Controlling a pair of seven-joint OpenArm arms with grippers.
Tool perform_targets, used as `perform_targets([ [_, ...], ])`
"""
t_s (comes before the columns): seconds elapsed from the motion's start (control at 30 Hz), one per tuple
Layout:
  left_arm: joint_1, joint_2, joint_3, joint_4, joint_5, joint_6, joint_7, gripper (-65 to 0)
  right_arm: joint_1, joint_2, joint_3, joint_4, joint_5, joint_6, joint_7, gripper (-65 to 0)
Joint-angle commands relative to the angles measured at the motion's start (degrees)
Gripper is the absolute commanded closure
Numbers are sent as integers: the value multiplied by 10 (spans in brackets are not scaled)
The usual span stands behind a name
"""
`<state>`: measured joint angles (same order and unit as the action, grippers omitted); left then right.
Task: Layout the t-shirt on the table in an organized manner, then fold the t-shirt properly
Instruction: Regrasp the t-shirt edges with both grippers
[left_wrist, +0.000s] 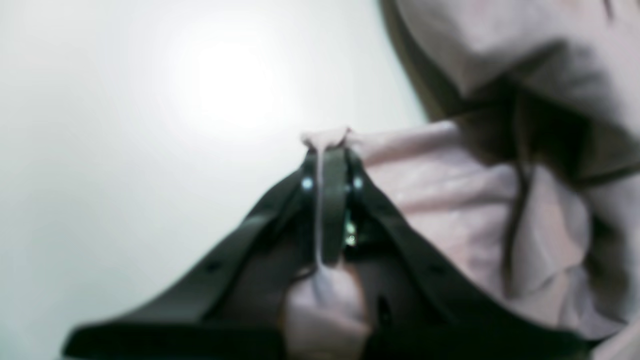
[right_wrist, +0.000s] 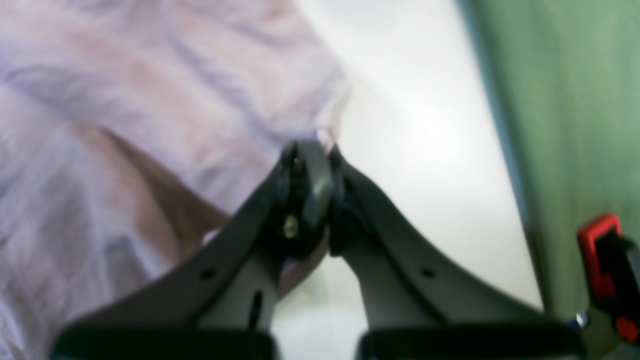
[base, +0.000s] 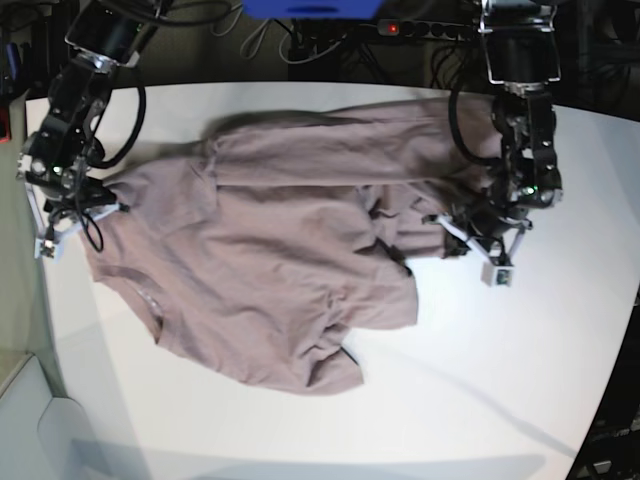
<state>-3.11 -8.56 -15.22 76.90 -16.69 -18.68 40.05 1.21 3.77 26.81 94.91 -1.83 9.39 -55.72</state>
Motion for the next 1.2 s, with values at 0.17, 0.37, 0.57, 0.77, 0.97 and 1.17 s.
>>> perform_targets([
  [0.17, 2, -13, -84, 47, -1, -2, -6, -2, 23, 8, 0, -24, -2, 4, 10, -35],
  [0.37, 54, -29, -168, 105, -4, -4, -5, -2, 24, 14, -1, -40, -2, 4, 10, -200],
  [0.57, 85, -27, -228, 143, -5, -4, -5, -2, 36, 16, 0, -35, -3, 4, 10, -207],
  [0.77, 99, -26, -233, 141, -5, -4, -5, -2, 67, 33, -19, -36, -1, 4, 6, -210],
  [0.97, 118, -14, -234, 157, -5, -4, -5, -2, 151, 35, -130, -86, -3, 4, 10, -210],
  [1.17, 130, -13, -234, 185, -5, -4, -5, -2, 279, 32, -209, -292, -3, 4, 78, -211],
])
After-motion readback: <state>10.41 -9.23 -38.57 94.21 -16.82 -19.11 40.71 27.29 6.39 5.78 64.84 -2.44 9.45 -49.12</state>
